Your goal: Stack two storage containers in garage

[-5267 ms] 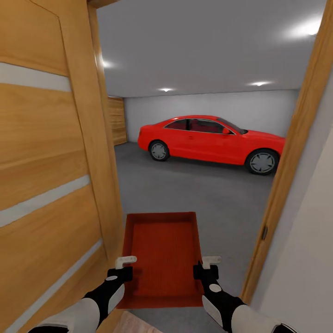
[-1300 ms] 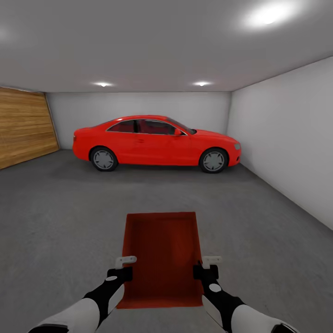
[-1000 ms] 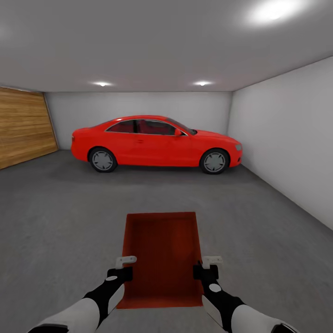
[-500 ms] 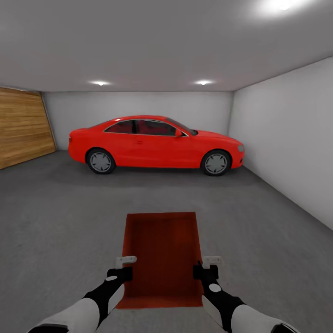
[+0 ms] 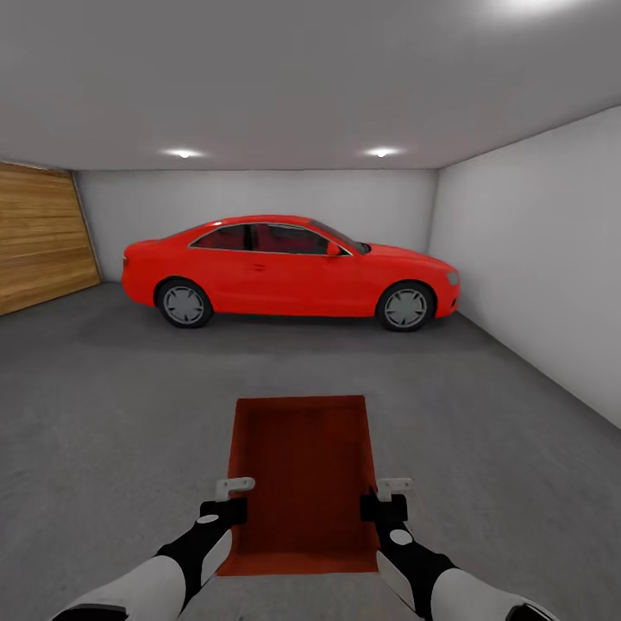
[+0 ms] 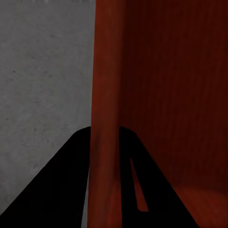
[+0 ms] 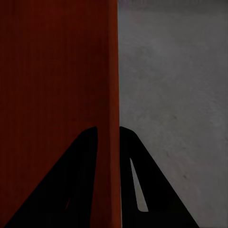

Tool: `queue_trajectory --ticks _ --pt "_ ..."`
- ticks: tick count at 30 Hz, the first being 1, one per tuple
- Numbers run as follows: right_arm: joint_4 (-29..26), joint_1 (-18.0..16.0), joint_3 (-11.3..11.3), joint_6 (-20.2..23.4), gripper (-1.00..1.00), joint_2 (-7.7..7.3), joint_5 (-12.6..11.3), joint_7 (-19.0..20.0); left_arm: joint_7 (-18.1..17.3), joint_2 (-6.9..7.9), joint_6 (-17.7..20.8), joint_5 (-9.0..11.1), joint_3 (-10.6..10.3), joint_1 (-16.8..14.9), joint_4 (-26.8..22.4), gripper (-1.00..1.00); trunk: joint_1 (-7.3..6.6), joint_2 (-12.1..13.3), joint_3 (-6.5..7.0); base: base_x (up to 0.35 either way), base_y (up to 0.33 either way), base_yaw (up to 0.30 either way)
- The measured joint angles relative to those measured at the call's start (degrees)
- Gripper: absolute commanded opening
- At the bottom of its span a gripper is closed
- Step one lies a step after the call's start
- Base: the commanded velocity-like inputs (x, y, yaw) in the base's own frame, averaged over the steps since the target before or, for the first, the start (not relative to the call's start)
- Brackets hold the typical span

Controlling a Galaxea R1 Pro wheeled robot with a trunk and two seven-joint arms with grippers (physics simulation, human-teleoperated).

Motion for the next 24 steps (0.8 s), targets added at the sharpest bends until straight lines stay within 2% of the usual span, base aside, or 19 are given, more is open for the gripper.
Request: queue_trajectory --ticks 2,6,8,12,18,24 --pt "-0.19 0.00 0.39 -0.23 -1.00 -0.23 -0.15 0.06 0.03 -0.05 -0.57 0.84 -0.73 -0.02 0.12 -1.00 0.02 -0.02 -0.01 0.000 0.000 0.000" --pt "-0.17 -0.02 0.37 -0.34 -1.00 -0.23 -0.11 0.04 0.02 -0.05 -0.54 0.76 -0.77 -0.03 0.01 -1.00 0.03 0.01 0.00 0.001 0.000 0.000" --pt "-0.20 -0.03 0.16 -0.39 -1.00 -0.13 0.46 -0.29 0.14 -0.01 -0.83 1.35 -1.30 -0.02 0.09 -1.00 0.03 0.01 0.00 0.057 0.000 0.000" --pt "-0.43 -0.04 -1.40 0.42 -1.00 -0.08 3.96 -0.44 -0.29 0.08 -2.61 2.91 -1.38 -0.02 1.82 -1.00 0.00 0.00 0.00 0.280 0.000 0.000" --pt "-1.62 -0.03 -6.68 0.90 -1.00 -0.04 11.08 -0.37 -0.40 -0.02 -4.74 3.68 -0.79 -0.01 2.35 -1.00 0.00 0.00 -0.01 0.320 0.000 0.000" --pt "-2.84 -0.03 -11.68 1.23 -1.00 0.06 16.34 0.04 -0.41 -0.02 -4.75 3.83 -0.81 -0.01 1.10 -1.00 0.00 0.00 -0.01 0.321 0.000 0.000"
